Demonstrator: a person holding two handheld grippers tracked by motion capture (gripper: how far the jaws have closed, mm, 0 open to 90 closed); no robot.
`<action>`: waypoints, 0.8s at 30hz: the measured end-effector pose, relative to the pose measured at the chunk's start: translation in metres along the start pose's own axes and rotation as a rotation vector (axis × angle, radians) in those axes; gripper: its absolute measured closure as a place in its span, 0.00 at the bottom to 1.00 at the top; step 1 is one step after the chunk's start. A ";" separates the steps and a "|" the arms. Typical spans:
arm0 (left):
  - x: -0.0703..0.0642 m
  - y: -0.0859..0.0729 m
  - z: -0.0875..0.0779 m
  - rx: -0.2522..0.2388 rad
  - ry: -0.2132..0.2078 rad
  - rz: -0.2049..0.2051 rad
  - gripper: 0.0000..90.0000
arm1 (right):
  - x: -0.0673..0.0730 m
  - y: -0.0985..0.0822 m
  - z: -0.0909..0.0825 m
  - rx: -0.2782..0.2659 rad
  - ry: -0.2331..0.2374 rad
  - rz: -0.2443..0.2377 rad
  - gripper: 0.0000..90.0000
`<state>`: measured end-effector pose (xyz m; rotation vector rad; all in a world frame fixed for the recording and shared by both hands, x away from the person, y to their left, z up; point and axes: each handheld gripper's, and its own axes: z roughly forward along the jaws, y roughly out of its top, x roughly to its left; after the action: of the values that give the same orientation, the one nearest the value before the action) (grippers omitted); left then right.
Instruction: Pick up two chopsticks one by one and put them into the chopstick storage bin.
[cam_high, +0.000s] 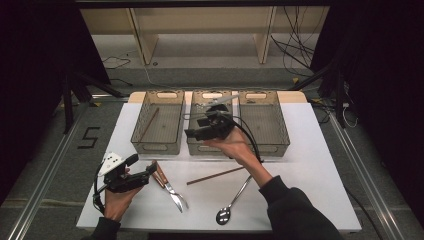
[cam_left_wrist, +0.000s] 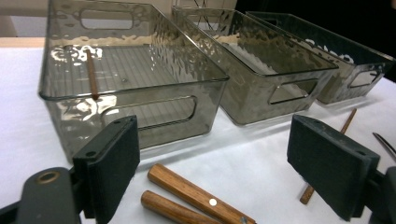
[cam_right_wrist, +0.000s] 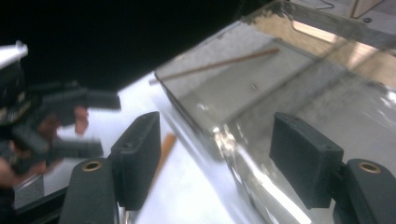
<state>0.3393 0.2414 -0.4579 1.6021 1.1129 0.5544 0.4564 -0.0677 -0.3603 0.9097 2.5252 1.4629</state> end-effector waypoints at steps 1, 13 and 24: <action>-0.001 0.001 0.000 0.002 -0.002 0.002 0.18 | -0.001 -0.006 -0.006 -0.002 -0.007 -0.008 0.38; 0.014 0.017 -0.002 0.028 0.111 -0.009 0.35 | -0.004 -0.067 -0.057 -0.019 -0.073 -0.031 0.37; 0.042 0.028 0.008 0.104 0.187 -0.033 0.98 | -0.004 -0.102 -0.084 -0.040 -0.099 -0.001 0.39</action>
<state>0.3752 0.2737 -0.4421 1.6434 1.3237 0.6428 0.3839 -0.1710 -0.3995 0.9492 2.4171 1.4256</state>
